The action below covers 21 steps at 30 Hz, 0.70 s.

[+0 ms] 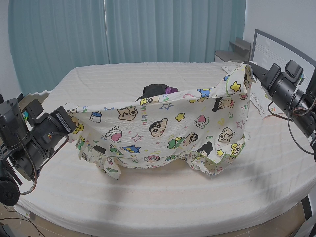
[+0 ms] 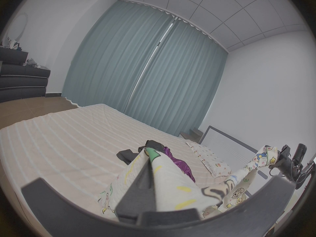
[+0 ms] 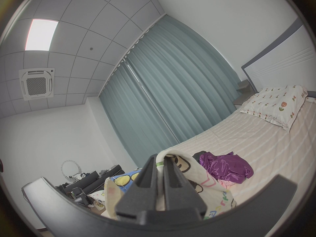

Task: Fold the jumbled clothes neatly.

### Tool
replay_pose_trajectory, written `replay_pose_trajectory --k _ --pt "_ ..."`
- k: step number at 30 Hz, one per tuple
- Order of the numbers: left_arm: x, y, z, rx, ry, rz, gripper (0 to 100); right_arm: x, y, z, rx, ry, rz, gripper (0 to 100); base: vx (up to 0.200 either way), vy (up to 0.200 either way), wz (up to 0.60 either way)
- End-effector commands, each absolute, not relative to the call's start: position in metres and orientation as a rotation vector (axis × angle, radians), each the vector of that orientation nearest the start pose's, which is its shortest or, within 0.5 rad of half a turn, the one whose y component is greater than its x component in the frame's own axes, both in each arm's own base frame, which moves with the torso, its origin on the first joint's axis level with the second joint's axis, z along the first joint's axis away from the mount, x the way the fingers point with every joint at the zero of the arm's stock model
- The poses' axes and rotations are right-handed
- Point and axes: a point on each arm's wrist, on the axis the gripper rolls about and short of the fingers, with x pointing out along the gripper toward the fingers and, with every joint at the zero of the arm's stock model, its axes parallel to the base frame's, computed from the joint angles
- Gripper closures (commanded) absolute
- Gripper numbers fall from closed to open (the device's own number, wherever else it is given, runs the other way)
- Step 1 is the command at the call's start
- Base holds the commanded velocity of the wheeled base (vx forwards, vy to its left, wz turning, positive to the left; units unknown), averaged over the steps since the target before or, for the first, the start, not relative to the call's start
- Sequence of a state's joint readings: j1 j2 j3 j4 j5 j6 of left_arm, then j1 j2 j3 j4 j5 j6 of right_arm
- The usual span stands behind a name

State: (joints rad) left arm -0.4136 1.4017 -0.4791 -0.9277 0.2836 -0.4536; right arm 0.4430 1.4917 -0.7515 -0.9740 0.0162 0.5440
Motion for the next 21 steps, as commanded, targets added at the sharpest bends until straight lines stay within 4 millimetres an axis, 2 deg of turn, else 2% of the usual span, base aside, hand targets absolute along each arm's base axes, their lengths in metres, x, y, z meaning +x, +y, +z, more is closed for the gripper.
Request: replay_pose_trajectory --k 1,21 --pt "0.1960 -0.0793 0.2037 -0.460 0.018 -0.134 100 0.2298 0.1095 0.2621 0.583 -0.106 0.512 100 0.000 0.200 0.00" --pt "0.1938 -0.0767 0.2116 -0.465 -0.015 -0.135 100 0.2273 0.1122 0.2646 0.584 -0.112 0.524 100 0.000 0.200 0.00"
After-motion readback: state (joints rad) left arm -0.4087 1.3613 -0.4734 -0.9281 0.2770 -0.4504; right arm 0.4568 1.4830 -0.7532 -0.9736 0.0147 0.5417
